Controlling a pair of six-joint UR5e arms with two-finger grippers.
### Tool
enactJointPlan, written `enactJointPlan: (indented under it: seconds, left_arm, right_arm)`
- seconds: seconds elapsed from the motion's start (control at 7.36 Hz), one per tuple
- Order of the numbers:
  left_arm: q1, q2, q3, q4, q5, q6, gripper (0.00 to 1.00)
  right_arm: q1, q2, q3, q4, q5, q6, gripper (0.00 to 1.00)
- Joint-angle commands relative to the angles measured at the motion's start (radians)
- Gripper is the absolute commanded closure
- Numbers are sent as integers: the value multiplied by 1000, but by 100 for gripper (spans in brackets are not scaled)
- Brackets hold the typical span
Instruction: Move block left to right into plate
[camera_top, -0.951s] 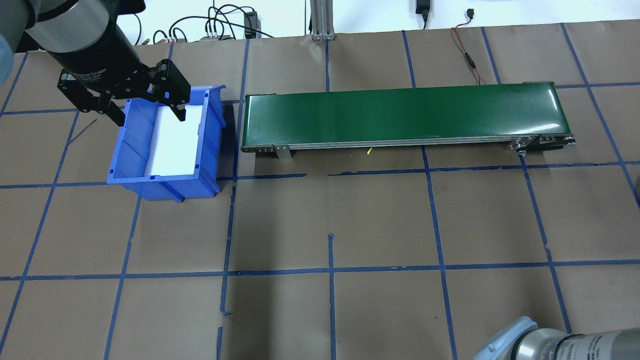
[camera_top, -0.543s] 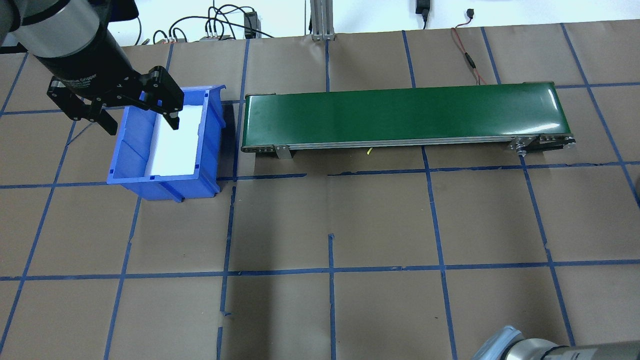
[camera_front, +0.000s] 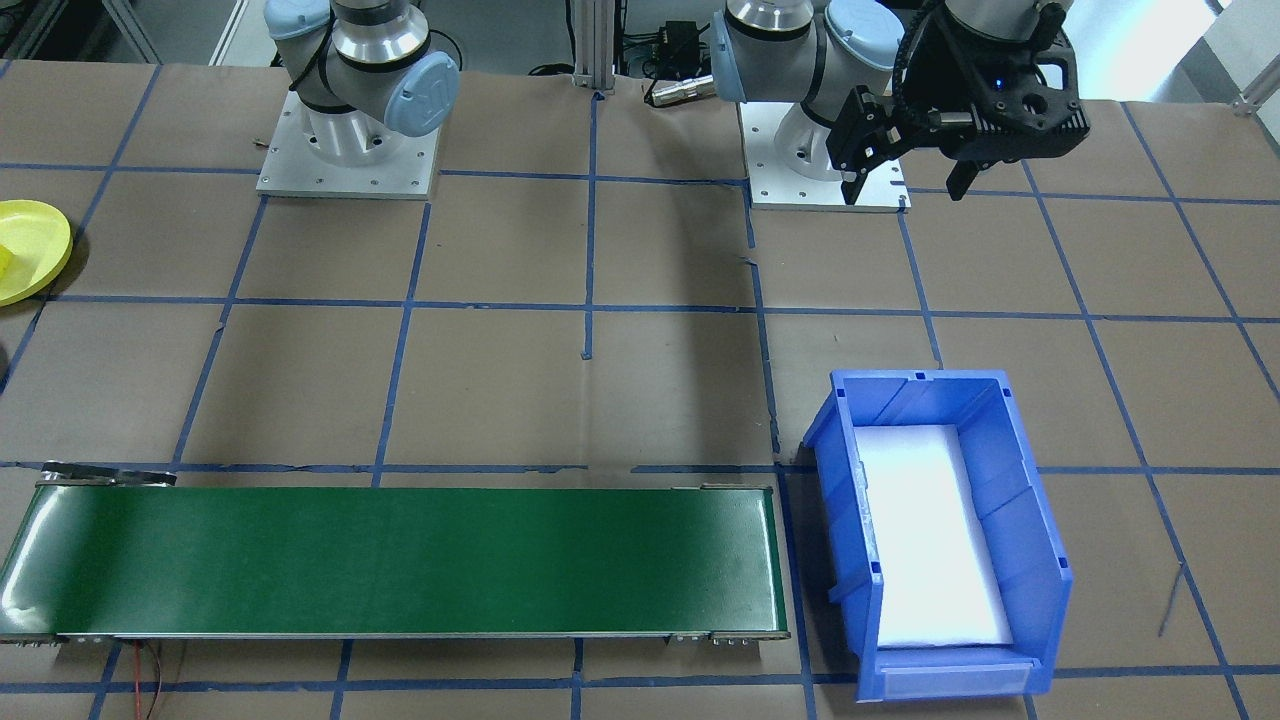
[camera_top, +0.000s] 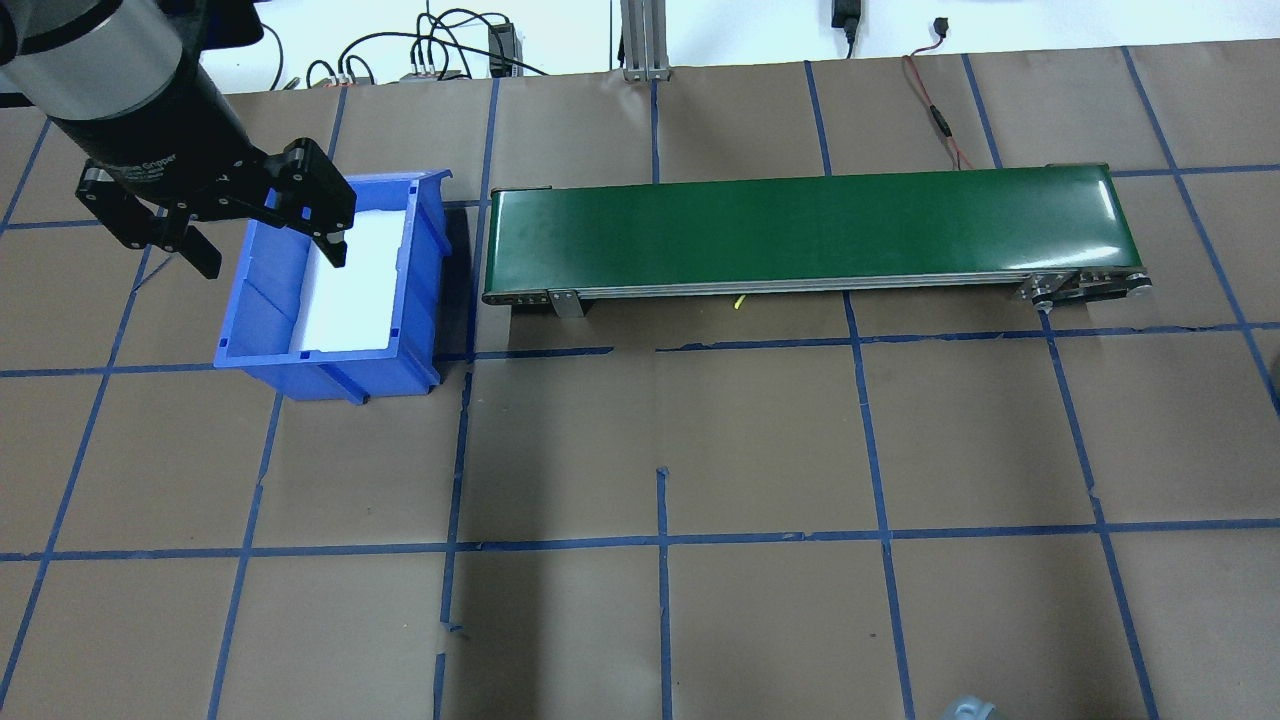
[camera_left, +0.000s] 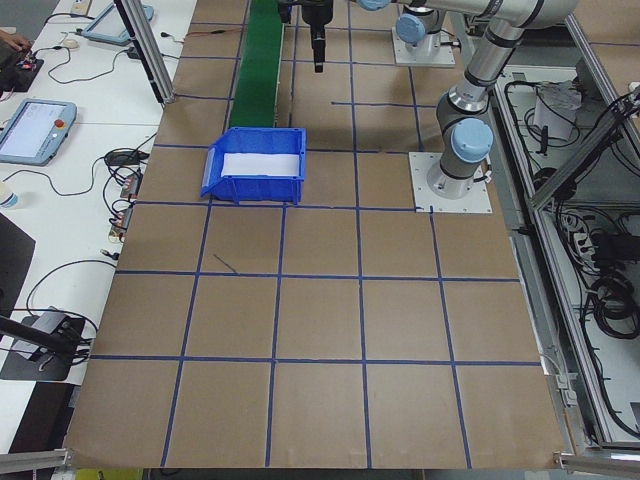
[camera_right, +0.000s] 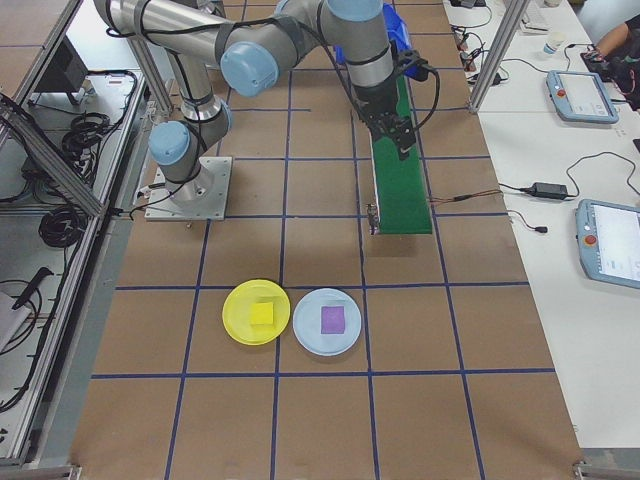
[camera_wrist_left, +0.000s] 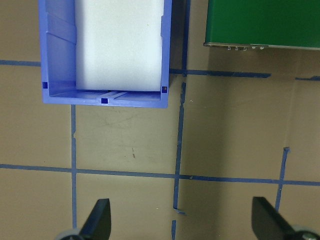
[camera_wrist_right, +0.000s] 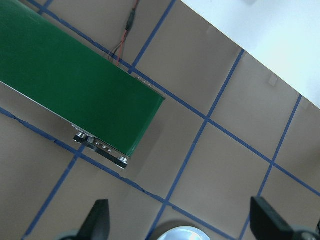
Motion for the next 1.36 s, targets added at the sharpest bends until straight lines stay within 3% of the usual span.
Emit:
enactJointPlan:
  seconds: [0.0,0.41,0.68,0.95,1.22]
  left_arm:
    - [0,1,-8,5,6,1,0]
    - [0,-3,-13,32,3,1,0]
    - [3,-3,-15,34,3,0,0]
    - [4,-3,-15,38,3,3,0]
    - [4,-3,-16,41,3,4,0]
  right_arm:
    - [208,-10,0,-3,-48,230,0]
    - [416,-2,10,14,-51,839,0]
    - [522,-2,10,105,-50,1276,0]
    - [544,-13,11,222,-50,1383,0]
    - [548,-21,58,236,-31,1385,0]
